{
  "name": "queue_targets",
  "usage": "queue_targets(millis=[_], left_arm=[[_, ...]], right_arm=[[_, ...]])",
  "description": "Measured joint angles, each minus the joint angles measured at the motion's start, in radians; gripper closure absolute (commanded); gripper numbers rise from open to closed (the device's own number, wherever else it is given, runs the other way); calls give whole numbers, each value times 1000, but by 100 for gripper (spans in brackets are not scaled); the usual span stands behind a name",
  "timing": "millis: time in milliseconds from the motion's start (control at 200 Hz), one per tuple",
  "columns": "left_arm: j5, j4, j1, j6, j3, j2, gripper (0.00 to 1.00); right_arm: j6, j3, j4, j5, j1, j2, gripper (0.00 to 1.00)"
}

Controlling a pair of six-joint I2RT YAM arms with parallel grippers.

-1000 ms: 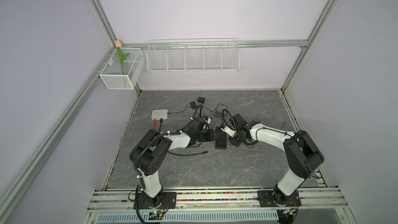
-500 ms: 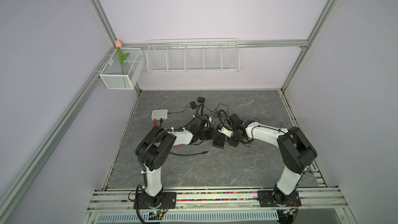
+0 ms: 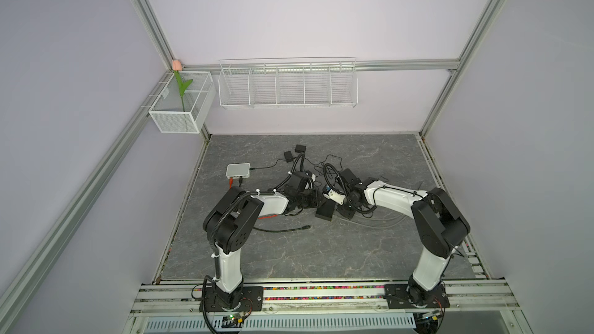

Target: Insert the plug into the switch port

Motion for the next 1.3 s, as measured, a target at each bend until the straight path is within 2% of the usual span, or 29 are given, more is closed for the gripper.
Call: queue_targets(millis=[555, 875, 1300], left_arm=[[-14, -6, -8, 26, 4, 0, 68], [-30, -21, -7, 37, 12, -2, 68], [-39, -115, 51, 76, 13, -38, 43]], right_arm=[[-3, 14, -7, -21, 0, 13, 94], [-10, 51, -46, 16, 12, 35, 91], [-33, 90, 64, 23, 31, 56, 76]])
